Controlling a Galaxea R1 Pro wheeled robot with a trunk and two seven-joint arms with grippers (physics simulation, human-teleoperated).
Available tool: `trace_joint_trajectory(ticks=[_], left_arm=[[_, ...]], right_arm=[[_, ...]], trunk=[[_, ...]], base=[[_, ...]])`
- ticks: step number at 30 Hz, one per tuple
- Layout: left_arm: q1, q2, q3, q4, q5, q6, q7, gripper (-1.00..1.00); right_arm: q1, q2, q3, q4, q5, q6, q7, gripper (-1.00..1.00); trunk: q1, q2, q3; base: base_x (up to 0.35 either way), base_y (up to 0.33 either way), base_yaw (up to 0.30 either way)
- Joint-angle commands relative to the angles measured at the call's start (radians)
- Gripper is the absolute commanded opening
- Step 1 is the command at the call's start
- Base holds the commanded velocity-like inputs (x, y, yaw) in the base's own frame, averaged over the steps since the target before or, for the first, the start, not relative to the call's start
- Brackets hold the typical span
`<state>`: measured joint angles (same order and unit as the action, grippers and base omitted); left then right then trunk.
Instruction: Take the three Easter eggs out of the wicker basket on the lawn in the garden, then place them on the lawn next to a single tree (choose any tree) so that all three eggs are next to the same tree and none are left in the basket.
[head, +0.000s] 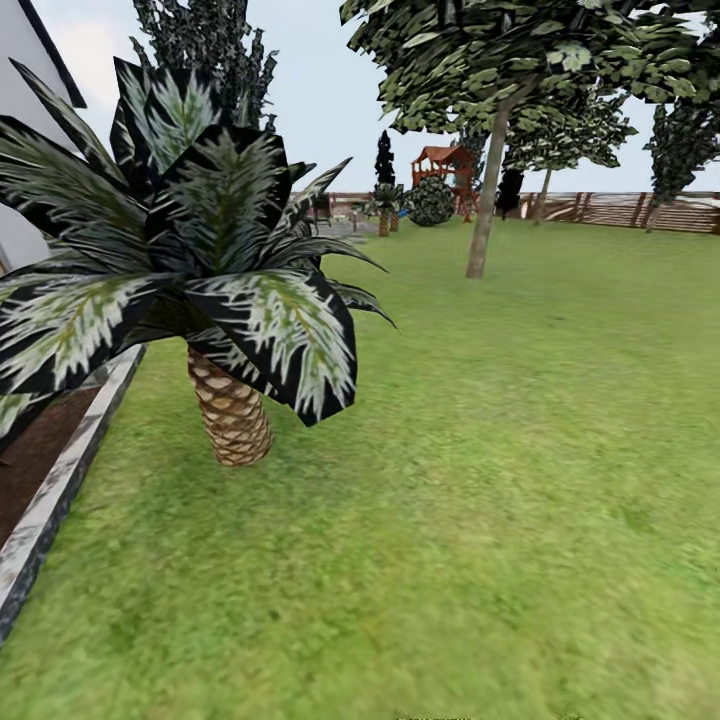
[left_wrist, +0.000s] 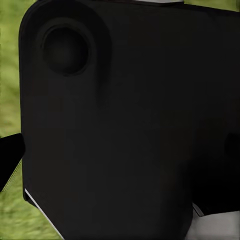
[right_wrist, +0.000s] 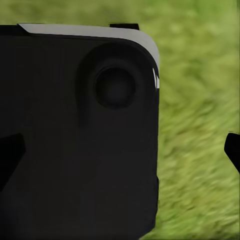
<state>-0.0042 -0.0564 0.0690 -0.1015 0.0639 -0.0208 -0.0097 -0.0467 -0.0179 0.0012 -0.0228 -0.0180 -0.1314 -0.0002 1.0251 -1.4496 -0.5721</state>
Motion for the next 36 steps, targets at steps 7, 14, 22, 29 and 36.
trace_joint_trajectory(ticks=[7, 14, 22, 29, 36], left_arm=[[0.0, 0.0, 0.006, 0.0, 0.007, -0.002, -0.001, 1.0], [0.0, 0.0, 0.006, 0.0, 0.007, -0.002, -0.001, 1.0], [0.0, 0.0, 0.006, 0.0, 0.007, -0.002, -0.001, 1.0], [0.0, 0.0, 0.006, 0.0, 0.007, -0.002, -0.001, 1.0], [0.0, 0.0, 0.006, 0.0, 0.007, -0.002, -0.001, 1.0]], right_arm=[[-0.001, 0.0, 0.0, 0.001, -0.002, -0.004, 0.0, 1.0], [-0.001, 0.0, 0.0, 0.001, -0.002, -0.004, 0.0, 1.0], [-0.001, -0.001, 0.0, 0.001, -0.002, -0.004, 0.0, 1.0], [-0.001, -0.001, 0.0, 0.001, -0.002, -0.004, 0.0, 1.0], [-0.001, -0.002, 0.0, 0.003, -0.003, -0.003, 0.0, 1.0]], trunk=[[0.0, 0.0, -0.001], [0.0, 0.0, -0.001], [0.0, 0.0, -0.001], [0.0, 0.0, -0.001], [0.0, 0.0, -0.004]], base=[[0.0, 0.0, -0.295], [0.0, 0.0, -0.295], [0.0, 0.0, -0.295], [0.0, 0.0, -0.296], [0.0, 0.0, -0.276]])
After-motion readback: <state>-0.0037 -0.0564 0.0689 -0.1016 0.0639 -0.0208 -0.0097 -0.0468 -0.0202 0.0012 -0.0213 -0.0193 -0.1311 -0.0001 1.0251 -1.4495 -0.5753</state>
